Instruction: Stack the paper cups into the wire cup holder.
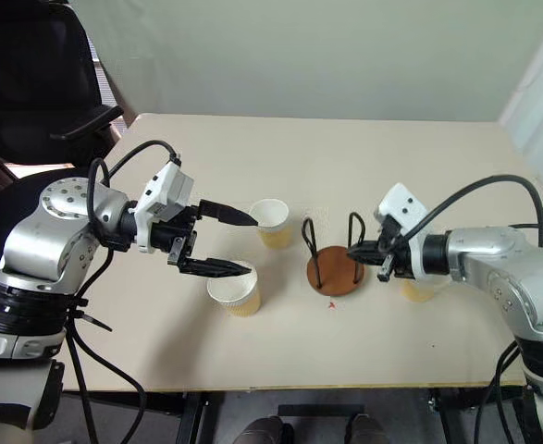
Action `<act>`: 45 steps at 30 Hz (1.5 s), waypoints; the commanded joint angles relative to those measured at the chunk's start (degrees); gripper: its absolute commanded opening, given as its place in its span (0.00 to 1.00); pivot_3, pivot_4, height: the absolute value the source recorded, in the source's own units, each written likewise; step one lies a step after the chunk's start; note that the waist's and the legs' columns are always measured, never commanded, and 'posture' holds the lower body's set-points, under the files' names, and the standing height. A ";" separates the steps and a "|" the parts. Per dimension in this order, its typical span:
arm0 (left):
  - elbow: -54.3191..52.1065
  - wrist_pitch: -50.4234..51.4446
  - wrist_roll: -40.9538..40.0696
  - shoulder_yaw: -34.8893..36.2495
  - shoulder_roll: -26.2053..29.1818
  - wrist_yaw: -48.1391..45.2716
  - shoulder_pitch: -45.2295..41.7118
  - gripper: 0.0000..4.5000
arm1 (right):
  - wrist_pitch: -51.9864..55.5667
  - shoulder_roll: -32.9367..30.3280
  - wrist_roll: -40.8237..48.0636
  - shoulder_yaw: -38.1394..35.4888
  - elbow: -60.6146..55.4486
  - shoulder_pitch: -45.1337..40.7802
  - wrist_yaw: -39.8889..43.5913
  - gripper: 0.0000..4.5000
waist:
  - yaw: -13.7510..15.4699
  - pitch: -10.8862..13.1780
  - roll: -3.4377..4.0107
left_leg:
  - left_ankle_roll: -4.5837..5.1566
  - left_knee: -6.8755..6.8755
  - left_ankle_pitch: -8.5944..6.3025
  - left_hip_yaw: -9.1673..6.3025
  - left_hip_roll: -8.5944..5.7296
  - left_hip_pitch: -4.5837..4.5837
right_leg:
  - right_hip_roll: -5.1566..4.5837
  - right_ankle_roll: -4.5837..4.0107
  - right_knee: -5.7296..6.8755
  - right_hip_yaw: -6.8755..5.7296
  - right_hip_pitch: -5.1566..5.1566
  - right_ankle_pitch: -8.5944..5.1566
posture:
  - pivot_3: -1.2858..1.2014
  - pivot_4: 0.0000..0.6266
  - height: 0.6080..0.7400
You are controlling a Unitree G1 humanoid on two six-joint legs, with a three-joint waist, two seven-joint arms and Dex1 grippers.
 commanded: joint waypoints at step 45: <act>-4.16 -18.25 7.06 -6.94 14.07 -8.81 6.88 1.00 | -1.52 -22.78 11.31 -15.96 -5.97 3.23 9.96 0.55 | -0.21 -0.02 -0.02 | 0.14 -0.15 -0.07 0.00 0.07 0.01 | 0.01 -0.19 0.01 0.03 -0.09 -0.12 | 0.52 0.24 1.00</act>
